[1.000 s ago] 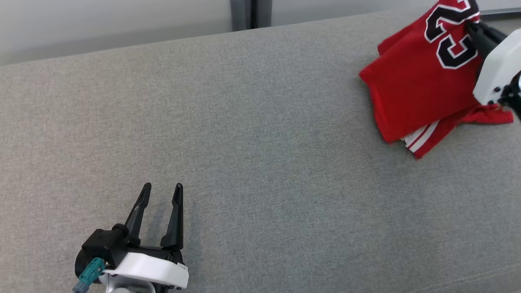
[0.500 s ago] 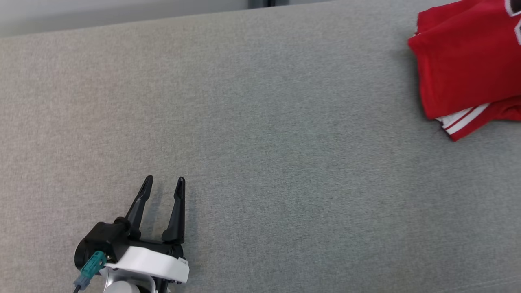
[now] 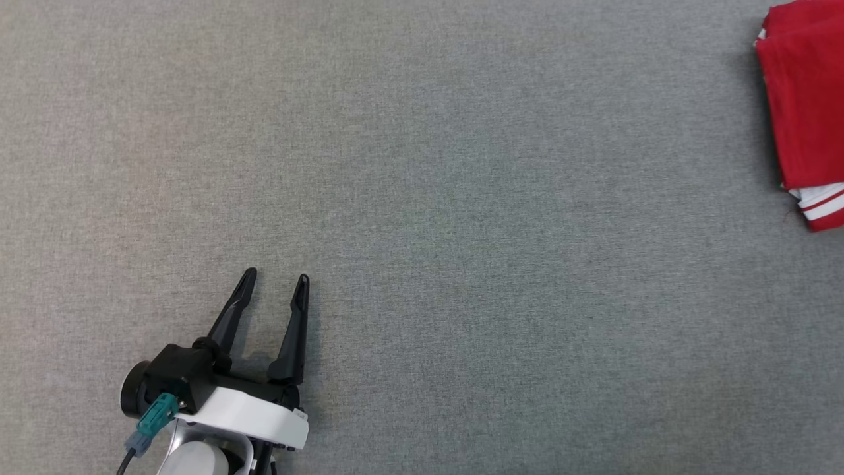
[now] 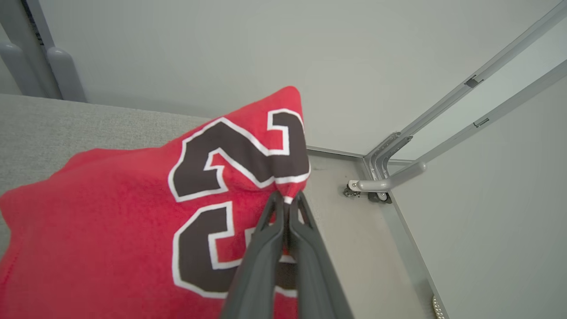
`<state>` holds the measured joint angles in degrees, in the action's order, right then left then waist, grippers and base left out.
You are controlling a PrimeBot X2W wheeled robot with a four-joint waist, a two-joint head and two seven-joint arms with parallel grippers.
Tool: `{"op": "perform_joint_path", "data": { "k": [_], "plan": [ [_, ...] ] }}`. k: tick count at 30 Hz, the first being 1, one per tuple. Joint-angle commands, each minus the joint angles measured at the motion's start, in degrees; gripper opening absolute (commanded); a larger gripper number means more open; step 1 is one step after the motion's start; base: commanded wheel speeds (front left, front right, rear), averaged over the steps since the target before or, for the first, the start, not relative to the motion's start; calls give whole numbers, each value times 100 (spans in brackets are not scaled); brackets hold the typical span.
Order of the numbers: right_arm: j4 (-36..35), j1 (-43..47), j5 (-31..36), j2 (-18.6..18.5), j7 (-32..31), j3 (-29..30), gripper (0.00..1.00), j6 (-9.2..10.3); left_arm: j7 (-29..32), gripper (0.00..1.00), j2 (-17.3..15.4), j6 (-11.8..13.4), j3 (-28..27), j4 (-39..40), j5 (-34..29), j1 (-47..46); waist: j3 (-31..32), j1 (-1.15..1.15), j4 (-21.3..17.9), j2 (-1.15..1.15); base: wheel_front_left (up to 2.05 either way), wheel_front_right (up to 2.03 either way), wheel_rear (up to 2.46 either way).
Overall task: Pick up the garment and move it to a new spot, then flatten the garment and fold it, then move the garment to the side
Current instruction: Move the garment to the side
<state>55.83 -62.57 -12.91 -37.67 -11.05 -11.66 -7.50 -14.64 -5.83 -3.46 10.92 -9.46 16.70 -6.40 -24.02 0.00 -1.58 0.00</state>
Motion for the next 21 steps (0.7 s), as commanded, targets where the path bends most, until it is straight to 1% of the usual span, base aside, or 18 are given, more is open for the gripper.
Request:
{"op": "perform_joint_path", "data": {
  "k": [1, 2, 3, 7, 10, 12, 13, 21],
  "plan": [
    [107, -70, 208, -66, 204, 103, 31, 1, 8, 100, -33, 32, 9, 50, -38, -47, -75, 0, 51, 0, 0, 0, 0],
    [170, -81, 328, -38, 303, 139, 70, 1, 14, 100, -42, 39, 16, 72, -43, -39, -93, 0, 56, 0, 0, 0, 0],
    [258, -78, 437, 10, 340, 173, 100, 1, 20, 100, -56, 50, 23, 92, -54, -32, -109, 0, 56, 0, 0, 0, 0],
    [513, -150, 825, 144, 615, 445, 100, 1, 77, 100, -97, 61, 58, 168, -67, -26, -151, 0, 36, 0, 0, 0, 0],
    [573, -171, 1133, 260, 908, 608, 100, 1, 105, 100, -118, 84, 83, 216, -81, -29, -158, 0, 4, 0, 0, 0, 0],
    [635, -186, 1269, 377, 1044, 718, 100, 1, 127, 100, -131, 101, 94, 239, -82, -20, -141, 0, -27, 0, 0, 0, 0],
    [681, -220, 1350, 492, 1162, 820, 100, 1, 130, 100, -137, 115, 101, 255, -78, -5, -109, 0, -64, 0, 0, 0, 0],
    [781, -289, 1630, 834, 1508, 1021, 100, 1, 159, 100, -171, 159, 77, 304, -18, -51, 97, 0, -190, 0, 0, 0, 0]
  ]
}}
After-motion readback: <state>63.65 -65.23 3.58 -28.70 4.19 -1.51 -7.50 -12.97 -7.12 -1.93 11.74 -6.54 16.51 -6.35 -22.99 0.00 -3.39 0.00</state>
